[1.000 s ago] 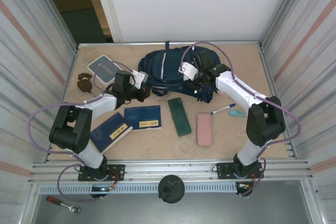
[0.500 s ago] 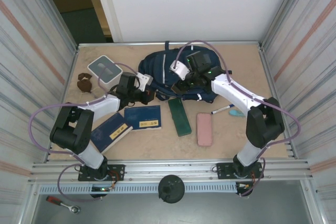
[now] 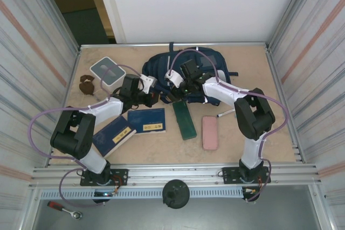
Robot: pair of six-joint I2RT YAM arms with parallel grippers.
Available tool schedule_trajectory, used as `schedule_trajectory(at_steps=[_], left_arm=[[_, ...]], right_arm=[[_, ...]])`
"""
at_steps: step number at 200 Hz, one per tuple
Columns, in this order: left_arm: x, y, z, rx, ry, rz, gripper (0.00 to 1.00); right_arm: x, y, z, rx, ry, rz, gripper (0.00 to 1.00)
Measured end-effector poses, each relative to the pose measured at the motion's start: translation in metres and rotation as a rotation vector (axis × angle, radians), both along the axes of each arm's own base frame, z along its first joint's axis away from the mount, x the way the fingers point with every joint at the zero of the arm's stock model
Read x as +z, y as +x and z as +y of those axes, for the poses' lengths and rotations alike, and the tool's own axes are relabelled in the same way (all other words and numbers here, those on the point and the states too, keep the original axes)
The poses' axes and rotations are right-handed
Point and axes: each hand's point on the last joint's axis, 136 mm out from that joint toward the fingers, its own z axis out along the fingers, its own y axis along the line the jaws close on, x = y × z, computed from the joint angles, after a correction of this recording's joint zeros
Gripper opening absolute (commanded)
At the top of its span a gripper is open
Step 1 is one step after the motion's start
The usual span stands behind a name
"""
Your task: Pack books, pencil case, and school supplies into a backpack
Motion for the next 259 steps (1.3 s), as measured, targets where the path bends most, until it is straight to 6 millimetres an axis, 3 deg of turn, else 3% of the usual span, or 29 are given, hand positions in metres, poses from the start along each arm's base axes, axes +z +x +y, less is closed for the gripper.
schedule_trajectory(at_steps=[16,40,79,130,173,221,259], left_arm=[[0.0,0.0,0.0,0.003,0.002,-0.001,0.0],[-0.002,0.002,0.003,0.021,0.016,-0.002,0.0],[-0.002,0.008,0.013,0.09,0.068,-0.011,0.0],[0.006,0.028,0.039,0.207,0.126,-0.046,0.0],[0.008,0.029,0.045,0.228,0.147,-0.044,0.0],[0.018,0.03,0.055,0.252,0.136,-0.056,0.0],[0.02,0.034,0.086,0.333,0.141,-0.057,0.0]], right_arm=[[-0.005,0.0,0.001,-0.01,0.001,0.017,0.14],[-0.007,0.0,0.0,-0.012,-0.001,0.027,0.0],[0.0,-0.001,-0.007,0.003,-0.001,0.028,0.0],[0.031,-0.003,-0.046,0.022,-0.021,0.003,0.0],[0.036,-0.007,-0.059,0.053,-0.059,-0.003,0.0],[0.058,0.005,-0.049,0.096,-0.05,-0.047,0.0],[0.06,0.015,-0.012,0.188,-0.039,-0.069,0.0]])
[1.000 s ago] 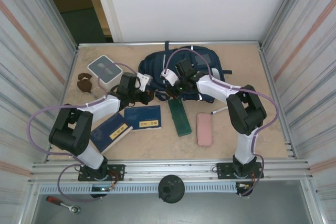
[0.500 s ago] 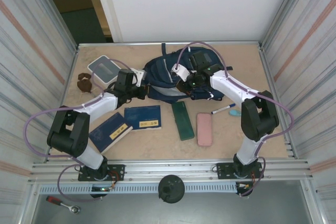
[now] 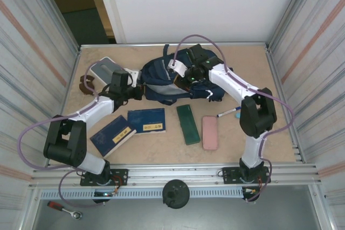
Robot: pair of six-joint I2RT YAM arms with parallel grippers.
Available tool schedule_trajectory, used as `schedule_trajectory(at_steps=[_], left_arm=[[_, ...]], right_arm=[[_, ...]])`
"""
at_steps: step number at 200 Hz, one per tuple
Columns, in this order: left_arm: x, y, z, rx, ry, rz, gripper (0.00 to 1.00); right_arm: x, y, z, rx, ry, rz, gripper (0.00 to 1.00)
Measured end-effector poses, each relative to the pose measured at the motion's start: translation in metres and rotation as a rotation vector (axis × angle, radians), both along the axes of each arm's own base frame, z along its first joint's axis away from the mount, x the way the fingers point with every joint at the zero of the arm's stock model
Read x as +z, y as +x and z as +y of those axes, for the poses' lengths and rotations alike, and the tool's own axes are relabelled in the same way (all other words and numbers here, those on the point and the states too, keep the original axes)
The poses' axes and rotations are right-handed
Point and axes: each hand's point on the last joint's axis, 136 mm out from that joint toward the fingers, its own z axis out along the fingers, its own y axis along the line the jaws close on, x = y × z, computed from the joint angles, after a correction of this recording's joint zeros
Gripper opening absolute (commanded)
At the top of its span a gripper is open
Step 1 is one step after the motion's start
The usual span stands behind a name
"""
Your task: Pack books, pencil case, and school supplies into a backpack
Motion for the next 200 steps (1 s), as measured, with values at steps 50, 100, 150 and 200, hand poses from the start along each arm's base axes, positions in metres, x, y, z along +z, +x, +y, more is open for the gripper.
schedule_trajectory(at_steps=[50,100,150,200], left_arm=[[-0.005,-0.011,0.02,0.064,0.013,0.024,0.0],[-0.005,-0.02,0.006,0.009,-0.032,0.041,0.0],[-0.016,-0.034,-0.031,-0.082,-0.063,0.087,0.0],[-0.018,-0.033,-0.037,-0.092,-0.09,0.094,0.0]], right_arm=[[-0.004,0.013,0.037,0.093,-0.006,-0.027,0.0],[-0.032,0.019,-0.001,0.041,-0.101,-0.029,0.08],[-0.06,0.021,-0.048,-0.06,-0.198,-0.027,0.25],[-0.049,0.005,-0.041,-0.128,-0.068,0.012,0.54]])
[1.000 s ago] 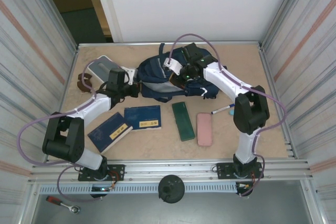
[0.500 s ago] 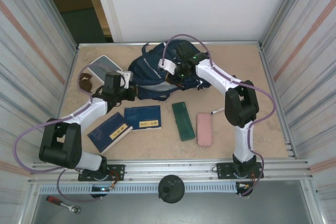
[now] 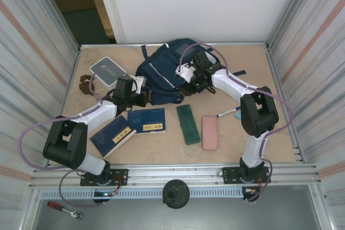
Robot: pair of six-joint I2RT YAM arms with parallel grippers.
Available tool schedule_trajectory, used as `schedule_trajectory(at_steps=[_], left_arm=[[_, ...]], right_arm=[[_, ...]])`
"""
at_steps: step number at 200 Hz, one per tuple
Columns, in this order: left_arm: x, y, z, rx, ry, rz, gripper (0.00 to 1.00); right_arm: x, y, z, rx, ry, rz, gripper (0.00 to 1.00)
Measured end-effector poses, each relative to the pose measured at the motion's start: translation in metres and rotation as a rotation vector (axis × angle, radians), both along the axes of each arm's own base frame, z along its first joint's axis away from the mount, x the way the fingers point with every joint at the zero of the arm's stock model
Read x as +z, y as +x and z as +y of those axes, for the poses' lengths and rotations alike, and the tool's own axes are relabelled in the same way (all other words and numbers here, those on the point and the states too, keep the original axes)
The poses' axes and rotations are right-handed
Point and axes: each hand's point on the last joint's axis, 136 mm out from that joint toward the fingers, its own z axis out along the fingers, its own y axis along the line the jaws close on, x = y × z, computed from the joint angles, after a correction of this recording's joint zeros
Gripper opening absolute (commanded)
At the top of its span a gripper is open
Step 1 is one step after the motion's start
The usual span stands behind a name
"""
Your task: Pack books, pencil case, and school supplies into a backpack
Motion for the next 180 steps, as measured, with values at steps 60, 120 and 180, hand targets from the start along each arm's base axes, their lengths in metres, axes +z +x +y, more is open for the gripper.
schedule_trajectory(at_steps=[60,120,180], left_arm=[[0.0,-0.001,-0.001,-0.007,-0.006,0.002,0.0],[0.0,-0.001,-0.002,-0.009,-0.007,0.003,0.0],[0.0,0.0,0.001,0.001,0.0,0.001,0.0]], right_arm=[[0.021,-0.017,0.077,0.054,0.176,-0.015,0.57],[-0.014,-0.005,0.104,0.032,0.204,0.06,0.41],[-0.018,-0.009,0.107,0.041,0.222,0.111,0.02]])
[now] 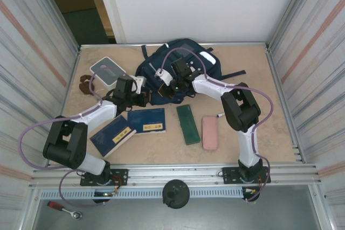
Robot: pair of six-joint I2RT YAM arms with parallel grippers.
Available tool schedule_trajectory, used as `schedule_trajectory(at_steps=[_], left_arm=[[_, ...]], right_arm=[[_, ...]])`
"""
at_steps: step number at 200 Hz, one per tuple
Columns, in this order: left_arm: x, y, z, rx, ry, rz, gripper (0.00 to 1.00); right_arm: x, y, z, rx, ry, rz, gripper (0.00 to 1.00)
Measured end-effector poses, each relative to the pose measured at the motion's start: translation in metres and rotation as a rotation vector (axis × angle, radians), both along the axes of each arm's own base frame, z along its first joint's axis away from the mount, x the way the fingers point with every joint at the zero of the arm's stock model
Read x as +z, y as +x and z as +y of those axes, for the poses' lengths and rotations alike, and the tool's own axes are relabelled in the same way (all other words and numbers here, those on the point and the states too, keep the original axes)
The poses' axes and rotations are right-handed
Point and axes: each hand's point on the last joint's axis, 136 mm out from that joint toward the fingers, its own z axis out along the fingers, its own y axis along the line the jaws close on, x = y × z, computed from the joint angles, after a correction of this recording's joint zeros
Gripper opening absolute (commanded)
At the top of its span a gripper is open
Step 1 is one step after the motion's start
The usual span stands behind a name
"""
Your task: Pack books, pencil case, and school supplies into a backpack
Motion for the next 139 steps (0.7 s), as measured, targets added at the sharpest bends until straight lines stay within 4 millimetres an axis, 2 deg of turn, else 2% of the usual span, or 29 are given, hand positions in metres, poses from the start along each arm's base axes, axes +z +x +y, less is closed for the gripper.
schedule_trajectory(at_steps=[23,83,139], left_arm=[[0.0,0.004,0.007,0.017,0.001,-0.003,0.0],[0.002,0.018,0.035,0.093,0.001,-0.015,0.0],[0.015,0.025,0.034,0.085,-0.017,-0.036,0.0]], right_arm=[[0.01,-0.002,-0.009,0.011,0.01,0.004,0.0],[0.034,0.002,-0.063,0.002,0.006,0.002,0.0],[0.046,0.008,-0.083,-0.027,0.016,0.003,0.01]])
